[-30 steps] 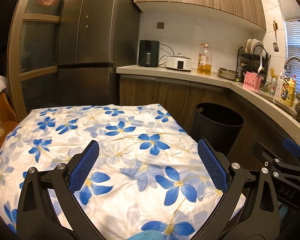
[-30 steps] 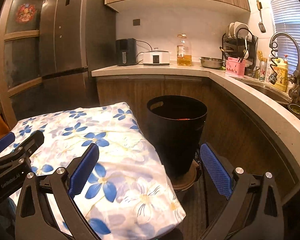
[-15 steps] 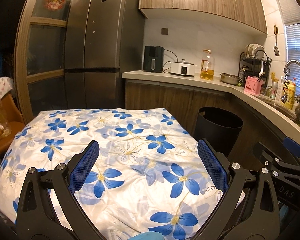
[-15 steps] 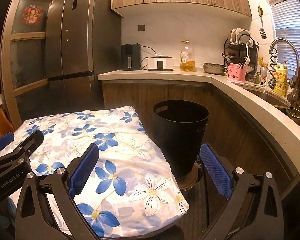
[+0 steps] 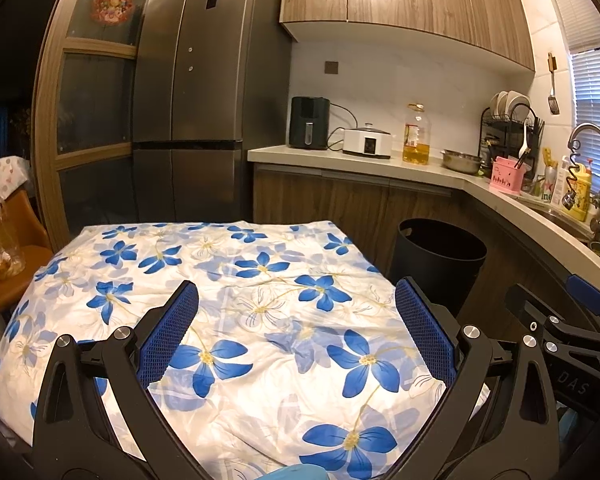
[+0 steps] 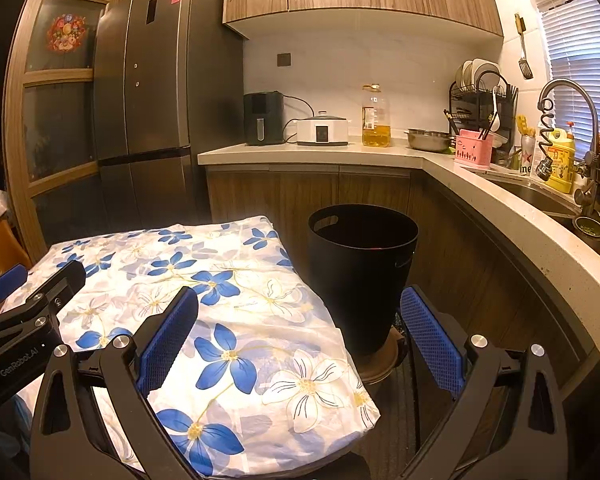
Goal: Collect trash
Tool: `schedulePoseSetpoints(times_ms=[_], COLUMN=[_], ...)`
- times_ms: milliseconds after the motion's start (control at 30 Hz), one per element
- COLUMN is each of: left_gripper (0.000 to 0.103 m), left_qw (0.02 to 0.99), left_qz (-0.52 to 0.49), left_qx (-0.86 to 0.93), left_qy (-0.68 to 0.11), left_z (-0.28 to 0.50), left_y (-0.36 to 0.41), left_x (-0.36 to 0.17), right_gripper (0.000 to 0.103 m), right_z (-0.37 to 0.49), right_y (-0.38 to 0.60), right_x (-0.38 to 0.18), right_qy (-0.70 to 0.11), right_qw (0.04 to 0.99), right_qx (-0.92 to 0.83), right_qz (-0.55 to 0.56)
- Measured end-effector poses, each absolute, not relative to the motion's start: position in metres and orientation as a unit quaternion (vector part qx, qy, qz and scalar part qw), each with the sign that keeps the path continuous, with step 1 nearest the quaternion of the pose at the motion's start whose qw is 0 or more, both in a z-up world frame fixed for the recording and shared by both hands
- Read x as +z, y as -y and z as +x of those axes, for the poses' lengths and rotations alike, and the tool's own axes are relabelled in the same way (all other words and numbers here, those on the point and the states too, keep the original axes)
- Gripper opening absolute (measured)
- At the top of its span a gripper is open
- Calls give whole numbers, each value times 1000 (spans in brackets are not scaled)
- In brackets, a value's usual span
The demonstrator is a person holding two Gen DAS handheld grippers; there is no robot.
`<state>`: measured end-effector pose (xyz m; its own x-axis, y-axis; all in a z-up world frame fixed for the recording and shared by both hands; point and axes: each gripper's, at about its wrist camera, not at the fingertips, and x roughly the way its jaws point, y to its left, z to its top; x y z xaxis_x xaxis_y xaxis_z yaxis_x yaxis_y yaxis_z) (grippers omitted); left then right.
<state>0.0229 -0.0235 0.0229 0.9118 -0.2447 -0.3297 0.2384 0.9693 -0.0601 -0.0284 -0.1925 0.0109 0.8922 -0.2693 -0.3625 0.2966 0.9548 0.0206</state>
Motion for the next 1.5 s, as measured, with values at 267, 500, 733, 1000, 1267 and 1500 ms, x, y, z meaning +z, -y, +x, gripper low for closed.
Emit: schedulePoseSetpoints(times_ms=[267,500,733,1000,1267,1500], left_gripper=[97,97,97,97,85,81], left_qw=[978,978,978,978,977,976], left_qz=[-9,-9,-9,-8,3,8], left_qx=[-122,-121,-118,-117,-120,-124], left_qy=[-170,-171,-172,-172,-176,-179], left_z=[23,22,22,22,23,24], left_y=[23,22,20,21,24,29], left_x=[23,24,23,23,21,19], right_gripper=[97,97,97,97,97,97], right_z=[-29,-29,-29,-28,-29,-29], right_y=[194,193,194,195,197,197], right_x=[12,12,12,12,11,11], right_qy=[-180,-180,-179,-179,-178,-178], right_qw=[972,972,972,972,972,972], right_qx=[-146,-145,-144,-144,-145,-145], right_qz=[40,41,40,43,44,45])
